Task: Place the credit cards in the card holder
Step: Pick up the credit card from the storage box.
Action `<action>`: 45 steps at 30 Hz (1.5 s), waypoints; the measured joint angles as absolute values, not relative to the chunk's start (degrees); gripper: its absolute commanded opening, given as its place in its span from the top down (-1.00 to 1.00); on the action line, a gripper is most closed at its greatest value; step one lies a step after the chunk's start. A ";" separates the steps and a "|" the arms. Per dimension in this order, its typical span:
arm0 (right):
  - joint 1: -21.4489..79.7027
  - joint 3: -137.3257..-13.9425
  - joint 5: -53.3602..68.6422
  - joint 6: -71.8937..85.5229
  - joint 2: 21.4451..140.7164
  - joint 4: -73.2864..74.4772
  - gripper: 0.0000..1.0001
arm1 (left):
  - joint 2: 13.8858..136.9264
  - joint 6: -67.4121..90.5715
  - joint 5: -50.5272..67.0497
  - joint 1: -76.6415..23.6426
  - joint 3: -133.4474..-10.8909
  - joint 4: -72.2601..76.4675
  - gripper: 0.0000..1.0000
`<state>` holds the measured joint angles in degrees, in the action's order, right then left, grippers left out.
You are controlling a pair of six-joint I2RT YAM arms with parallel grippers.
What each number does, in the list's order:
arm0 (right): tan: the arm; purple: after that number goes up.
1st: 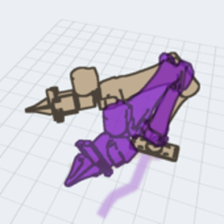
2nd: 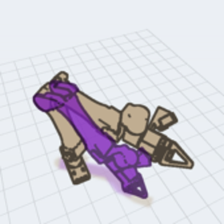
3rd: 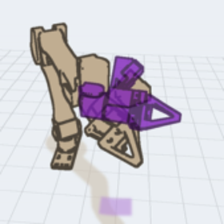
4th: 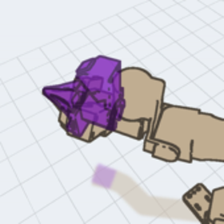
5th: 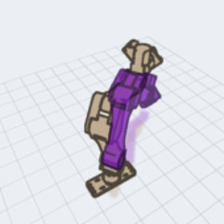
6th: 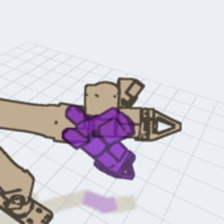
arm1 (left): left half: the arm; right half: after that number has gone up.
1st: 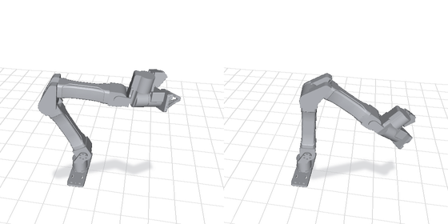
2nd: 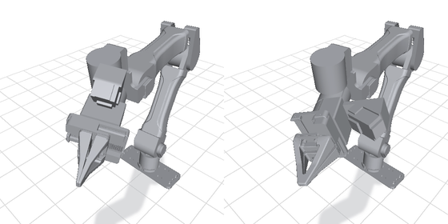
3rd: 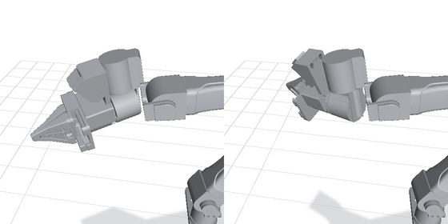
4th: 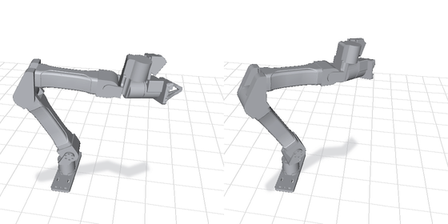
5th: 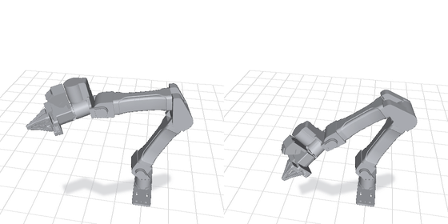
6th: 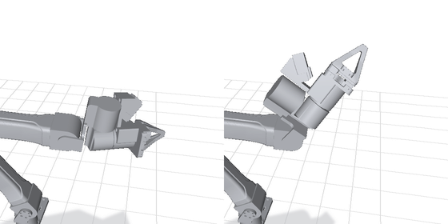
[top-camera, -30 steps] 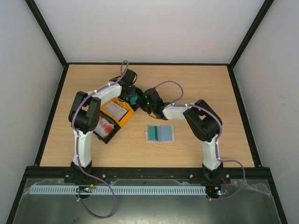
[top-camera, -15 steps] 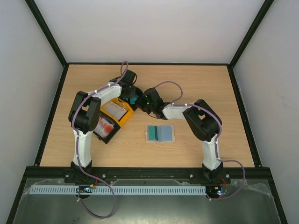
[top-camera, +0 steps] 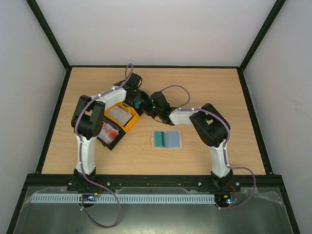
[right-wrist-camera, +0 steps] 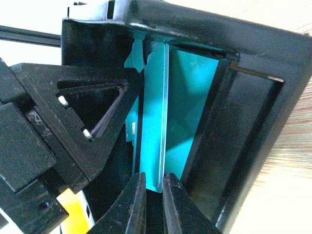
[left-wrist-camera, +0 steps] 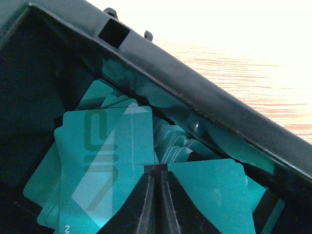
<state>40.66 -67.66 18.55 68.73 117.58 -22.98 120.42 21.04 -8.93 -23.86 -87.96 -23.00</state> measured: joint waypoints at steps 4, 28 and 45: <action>40.66 -67.70 19.29 70.17 118.93 -25.71 0.79 | 120.40 21.04 -8.95 -23.81 -87.77 -22.65 0.83; 39.83 -68.25 18.76 58.50 112.20 -22.22 0.96 | 98.70 26.63 -9.34 -23.38 -82.41 -21.04 0.00; 38.33 -58.28 35.31 51.07 92.33 -24.32 0.96 | 73.14 40.66 20.18 -14.11 -60.53 -9.13 -0.99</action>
<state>38.33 -58.28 35.31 51.07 92.33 -24.32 73.14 40.66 20.18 -14.11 -60.53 -9.13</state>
